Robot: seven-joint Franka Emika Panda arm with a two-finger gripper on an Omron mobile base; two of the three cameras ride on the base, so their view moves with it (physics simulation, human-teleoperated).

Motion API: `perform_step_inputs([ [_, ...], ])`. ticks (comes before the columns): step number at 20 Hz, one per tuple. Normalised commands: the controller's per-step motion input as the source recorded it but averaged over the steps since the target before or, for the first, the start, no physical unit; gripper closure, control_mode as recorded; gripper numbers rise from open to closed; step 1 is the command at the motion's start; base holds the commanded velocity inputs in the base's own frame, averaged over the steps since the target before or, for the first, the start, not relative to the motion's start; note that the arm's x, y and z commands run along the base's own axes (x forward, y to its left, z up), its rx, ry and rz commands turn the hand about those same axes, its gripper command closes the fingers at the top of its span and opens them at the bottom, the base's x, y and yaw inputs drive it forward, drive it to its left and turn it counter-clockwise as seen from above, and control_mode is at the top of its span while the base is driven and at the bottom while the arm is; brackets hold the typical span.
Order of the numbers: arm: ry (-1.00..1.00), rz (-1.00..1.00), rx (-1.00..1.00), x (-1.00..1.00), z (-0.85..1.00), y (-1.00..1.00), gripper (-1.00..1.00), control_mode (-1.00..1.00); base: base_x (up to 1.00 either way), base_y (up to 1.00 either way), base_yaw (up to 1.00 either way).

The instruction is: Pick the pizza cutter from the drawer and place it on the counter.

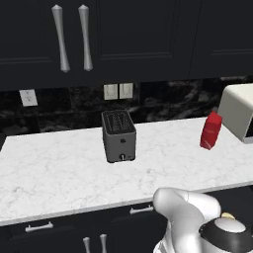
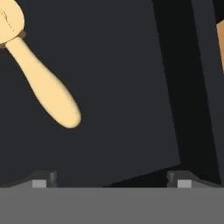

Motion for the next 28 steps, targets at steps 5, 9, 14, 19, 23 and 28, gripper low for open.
perform_step_inputs([
  [5,0.00,0.29,0.03,0.39,-0.04,0.56,-1.00,-1.00,0.00,0.00,0.00],
  [9,0.00,0.12,0.00,0.61,-0.09,0.14,-1.00,-1.00,0.00,0.00,0.00],
  [14,0.00,0.00,0.04,0.35,-0.04,-0.40,-1.00,-1.00,0.00,0.00,0.00],
  [19,0.09,0.00,0.12,0.09,-0.17,-0.05,-1.00,-1.00,0.00,0.00,0.00],
  [23,0.02,0.00,0.08,-0.27,-0.07,0.00,-1.00,-1.00,0.00,0.00,0.00],
  [28,0.00,0.00,0.03,-0.16,-0.08,0.00,-1.00,-1.00,0.00,0.00,0.00],
])
